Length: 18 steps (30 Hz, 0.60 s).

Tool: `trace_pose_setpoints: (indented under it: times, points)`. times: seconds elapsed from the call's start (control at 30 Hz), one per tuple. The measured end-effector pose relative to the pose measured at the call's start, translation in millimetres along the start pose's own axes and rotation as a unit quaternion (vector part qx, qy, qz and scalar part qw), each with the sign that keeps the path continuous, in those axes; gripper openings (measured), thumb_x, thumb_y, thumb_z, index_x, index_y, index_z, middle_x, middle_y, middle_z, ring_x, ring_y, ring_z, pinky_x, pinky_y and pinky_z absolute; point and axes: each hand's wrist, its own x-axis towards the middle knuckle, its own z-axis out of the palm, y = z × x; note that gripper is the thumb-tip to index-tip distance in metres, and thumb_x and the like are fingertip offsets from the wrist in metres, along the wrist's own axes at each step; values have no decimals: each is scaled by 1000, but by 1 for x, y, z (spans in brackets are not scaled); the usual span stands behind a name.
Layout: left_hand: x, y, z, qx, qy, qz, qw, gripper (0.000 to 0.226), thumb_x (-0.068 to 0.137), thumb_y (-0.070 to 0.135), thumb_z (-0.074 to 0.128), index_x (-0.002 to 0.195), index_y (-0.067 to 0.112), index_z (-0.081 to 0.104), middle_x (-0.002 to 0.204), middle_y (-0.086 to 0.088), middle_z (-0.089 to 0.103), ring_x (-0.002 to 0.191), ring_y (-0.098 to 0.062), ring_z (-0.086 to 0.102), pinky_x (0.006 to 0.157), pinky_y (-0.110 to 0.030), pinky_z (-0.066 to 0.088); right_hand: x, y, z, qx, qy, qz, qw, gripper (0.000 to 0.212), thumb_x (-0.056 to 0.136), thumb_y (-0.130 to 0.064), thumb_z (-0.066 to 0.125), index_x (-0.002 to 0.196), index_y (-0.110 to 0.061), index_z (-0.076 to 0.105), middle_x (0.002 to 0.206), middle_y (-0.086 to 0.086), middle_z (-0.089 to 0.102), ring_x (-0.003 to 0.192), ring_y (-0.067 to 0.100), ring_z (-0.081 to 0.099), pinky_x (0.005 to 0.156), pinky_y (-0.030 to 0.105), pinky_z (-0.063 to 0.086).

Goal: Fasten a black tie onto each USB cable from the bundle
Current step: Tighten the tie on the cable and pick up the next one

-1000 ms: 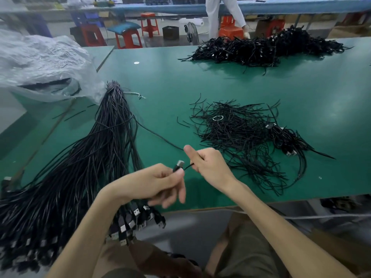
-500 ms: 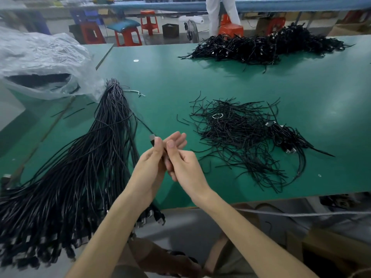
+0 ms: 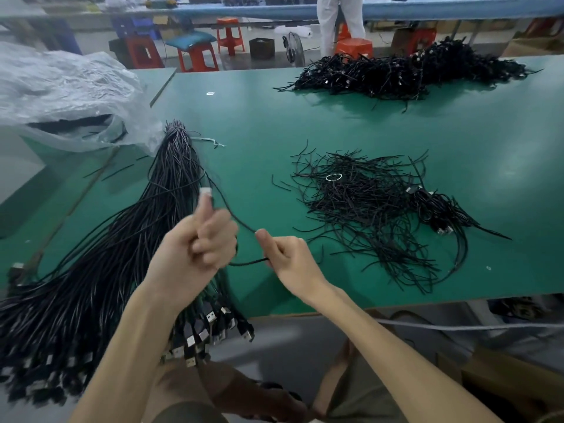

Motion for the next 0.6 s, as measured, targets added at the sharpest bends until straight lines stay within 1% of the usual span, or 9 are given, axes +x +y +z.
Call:
trace_pose_setpoints:
  times: [0.03,0.1,0.13,0.2,0.27,0.33,0.4,0.5,0.6]
  points:
    - [-3,1,1,129,-34,-35,990,54,104,58,46,63,22,52,53,7,31,44,-12,31,47,-20,31,4,-2,-2,-15,15,16,1000,67,103,-59,42,52,-17,31,47,-1,32,46,13,26,49,29,24]
    - [-4,-2,6,387,-81,-123,910,63,102,66,40,69,18,65,51,2,42,43,-18,33,48,-22,34,12,-5,-7,-31,29,29,999,69,104,-58,43,48,-17,37,42,-7,40,43,11,37,50,28,33]
    - [-3,-4,8,457,-91,-159,870,63,101,66,37,76,19,71,52,1,52,43,-18,40,48,-22,38,14,-8,-8,-39,31,17,999,70,104,-58,44,47,-18,42,41,-9,47,42,6,44,50,24,37]
    - [0,-9,9,524,-79,-180,829,57,100,59,34,87,21,75,66,0,71,52,-17,62,57,-23,50,15,-16,-9,-65,35,-18,997,69,104,-60,43,48,-19,45,42,-12,52,44,2,52,50,17,36]
    - [4,-14,4,562,-34,-164,810,52,98,54,36,98,20,76,85,8,78,78,-7,73,80,-24,55,15,-24,-8,-97,44,-30,994,68,105,-60,39,54,-16,50,49,-9,58,51,7,57,54,28,44]
    - [7,-16,-1,593,7,-150,791,54,94,58,35,107,22,74,99,11,77,95,4,69,92,-24,51,14,-32,-10,-113,58,-19,992,66,106,-58,37,63,-12,57,59,-4,63,58,15,62,63,42,52]
    - [8,-17,-3,607,28,-147,780,59,92,62,34,111,22,73,107,9,75,103,-4,68,96,-31,51,13,-37,-13,-102,64,-9,993,61,107,-55,37,69,-12,59,62,-2,66,60,19,66,65,45,56]
    - [9,-20,-4,609,49,-100,785,51,94,62,32,94,29,71,95,5,76,90,-20,68,87,-35,51,8,-40,-14,-53,66,-8,996,50,109,-47,39,78,-14,60,62,-1,68,47,13,65,51,37,55]
    - [14,-26,-1,581,74,-15,811,48,103,49,32,75,25,61,76,8,72,71,-14,62,70,-24,46,4,-41,-9,-22,58,-25,998,37,110,-41,38,89,-17,57,58,2,67,41,16,60,49,32,51]
